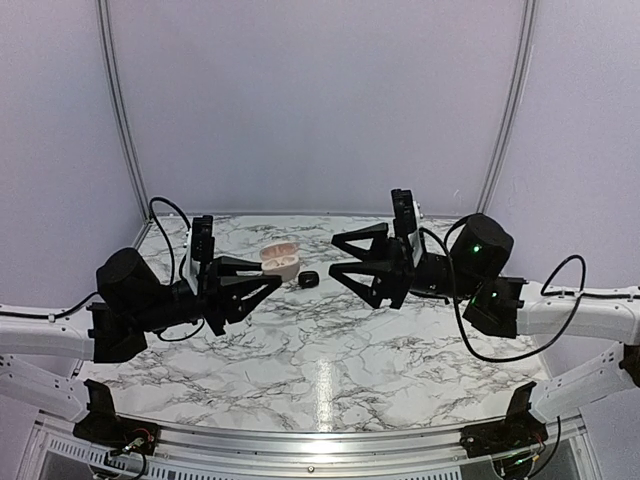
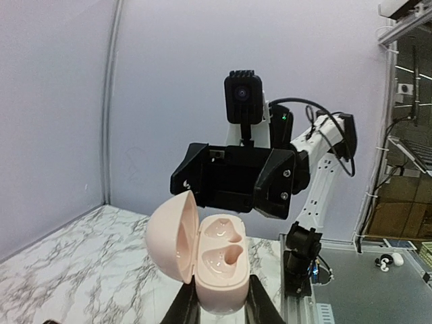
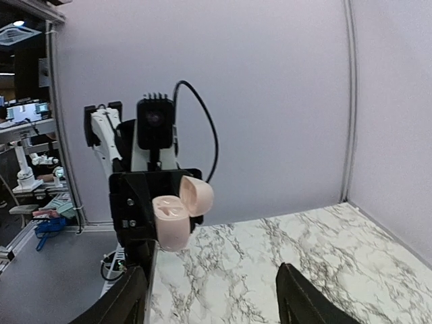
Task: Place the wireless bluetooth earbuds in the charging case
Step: Move the earbuds to the center of the board.
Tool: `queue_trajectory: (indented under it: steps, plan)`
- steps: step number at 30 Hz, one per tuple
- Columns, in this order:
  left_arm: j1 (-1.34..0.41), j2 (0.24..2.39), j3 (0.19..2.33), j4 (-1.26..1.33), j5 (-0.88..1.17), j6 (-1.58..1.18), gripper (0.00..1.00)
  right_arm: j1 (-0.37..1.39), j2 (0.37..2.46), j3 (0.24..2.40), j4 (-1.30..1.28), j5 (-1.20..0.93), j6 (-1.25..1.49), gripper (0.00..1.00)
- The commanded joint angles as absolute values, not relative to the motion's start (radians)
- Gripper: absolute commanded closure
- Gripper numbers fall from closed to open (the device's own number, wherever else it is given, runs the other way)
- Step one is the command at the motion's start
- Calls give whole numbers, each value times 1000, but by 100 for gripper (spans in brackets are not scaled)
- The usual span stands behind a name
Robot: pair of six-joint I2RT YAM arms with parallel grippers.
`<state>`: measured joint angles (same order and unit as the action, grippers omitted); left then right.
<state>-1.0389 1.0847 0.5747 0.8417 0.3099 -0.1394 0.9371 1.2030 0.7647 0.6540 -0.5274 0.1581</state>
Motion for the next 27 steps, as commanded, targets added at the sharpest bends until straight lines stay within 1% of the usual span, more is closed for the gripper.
queue_trajectory:
  steps: [1,4,10,16,20,27]
  plan:
    - [-1005,984,493,765,155,-190,100,893,1242,856,360,-402,96,34]
    - [-975,908,442,737,53,-231,100,881,1333,923,241,-318,65,35]
    - [-900,812,407,609,-123,-290,100,872,1600,1099,122,-308,57,38]
    - [-850,789,414,518,-179,-325,100,873,1832,1240,127,-318,72,39]
    - [-825,792,420,491,-185,-340,100,873,1996,1410,43,-330,67,39]
    - [-803,796,420,480,-175,-350,100,887,2181,1579,4,-315,64,39]
